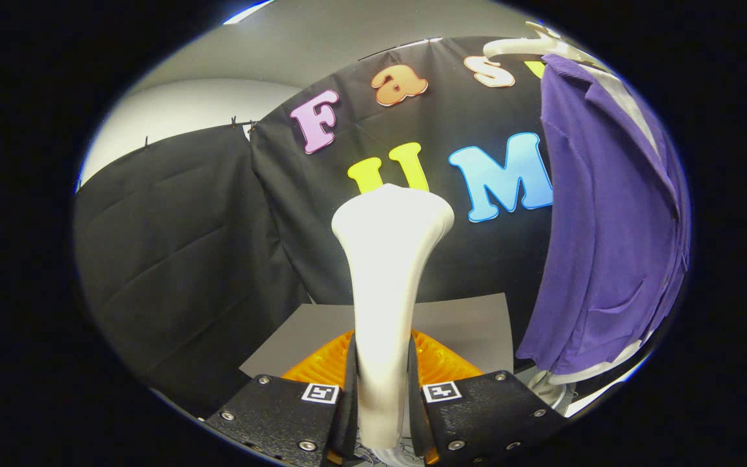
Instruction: Iron the clothes twice with a garment steamer, once on the left side and once on the right side.
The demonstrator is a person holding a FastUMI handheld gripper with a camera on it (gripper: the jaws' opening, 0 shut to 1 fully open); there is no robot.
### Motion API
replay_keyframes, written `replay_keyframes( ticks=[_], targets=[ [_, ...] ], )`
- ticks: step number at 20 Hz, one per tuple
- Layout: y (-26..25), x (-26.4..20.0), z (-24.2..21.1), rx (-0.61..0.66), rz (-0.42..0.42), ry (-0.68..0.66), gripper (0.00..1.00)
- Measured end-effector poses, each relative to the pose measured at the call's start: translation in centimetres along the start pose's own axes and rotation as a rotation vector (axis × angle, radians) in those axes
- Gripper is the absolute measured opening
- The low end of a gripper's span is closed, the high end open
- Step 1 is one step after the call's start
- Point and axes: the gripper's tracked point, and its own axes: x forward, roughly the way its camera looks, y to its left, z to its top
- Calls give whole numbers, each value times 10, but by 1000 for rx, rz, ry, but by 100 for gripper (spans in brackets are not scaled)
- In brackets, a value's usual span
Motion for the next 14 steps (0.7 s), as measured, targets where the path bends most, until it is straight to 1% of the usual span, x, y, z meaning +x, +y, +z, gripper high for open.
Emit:
replay_keyframes(
  ticks=[6, 10, 14],
  targets=[
    [-14, -80, -27, -37, -39, -30, 33],
    [-21, -126, -41, -53, -66, -67, 32],
    [-26, -167, -69, -77, -93, -86, 33]
  ],
)
